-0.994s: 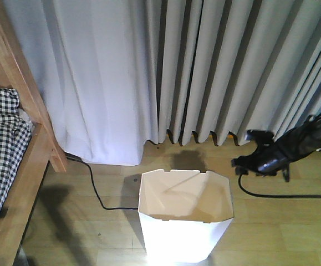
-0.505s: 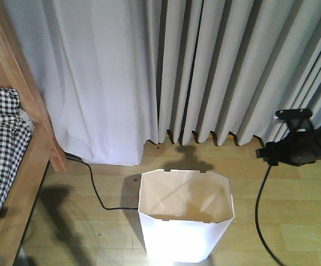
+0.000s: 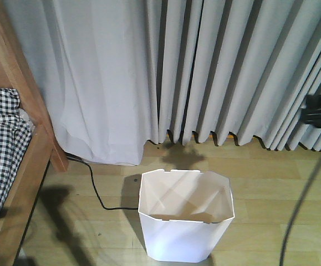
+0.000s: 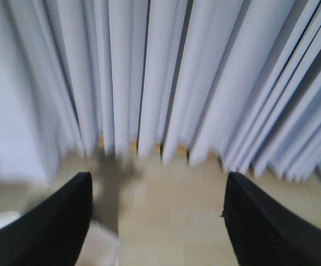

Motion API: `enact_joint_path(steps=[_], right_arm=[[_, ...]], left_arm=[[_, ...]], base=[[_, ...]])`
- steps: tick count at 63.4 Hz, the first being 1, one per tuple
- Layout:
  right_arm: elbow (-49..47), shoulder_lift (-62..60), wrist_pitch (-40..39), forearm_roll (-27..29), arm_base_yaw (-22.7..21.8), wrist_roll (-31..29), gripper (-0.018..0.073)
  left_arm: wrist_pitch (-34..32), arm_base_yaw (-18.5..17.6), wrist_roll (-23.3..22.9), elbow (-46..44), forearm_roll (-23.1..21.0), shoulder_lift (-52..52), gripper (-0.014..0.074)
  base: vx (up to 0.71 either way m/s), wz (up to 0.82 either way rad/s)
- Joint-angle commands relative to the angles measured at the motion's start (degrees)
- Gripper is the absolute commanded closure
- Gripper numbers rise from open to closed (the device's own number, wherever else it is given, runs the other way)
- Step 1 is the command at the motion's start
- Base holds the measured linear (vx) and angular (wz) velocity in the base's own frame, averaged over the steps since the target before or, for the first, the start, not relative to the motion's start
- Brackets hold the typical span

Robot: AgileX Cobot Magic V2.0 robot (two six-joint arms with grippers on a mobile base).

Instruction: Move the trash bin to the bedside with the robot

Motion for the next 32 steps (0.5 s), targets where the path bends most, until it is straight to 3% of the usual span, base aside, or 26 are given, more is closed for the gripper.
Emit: enact_joint_path(steps=[1,8,32], right_arm=[[1.7,-9.1,-1.9,3.7,0.0,0.1,0.0069],[5.1,-19.9,0.8,6.5,0.0,0.1,0.0069],[16.7,-47.3,7.4,4.7,0.0,-0.2,0.0069]], left_arm=[[-4.3,-0.4,-0.8,0.7,-0.5,-0.8,0.0603],[-4.3,-0.4,-0.8,0.7,-0.5,-0.8,0.0603],[-4.3,-0.4,-0.8,0.7,-0.5,-0.8,0.0603]], base=[[0.00,0.00],[0.00,0.00],[0.00,0.00]])
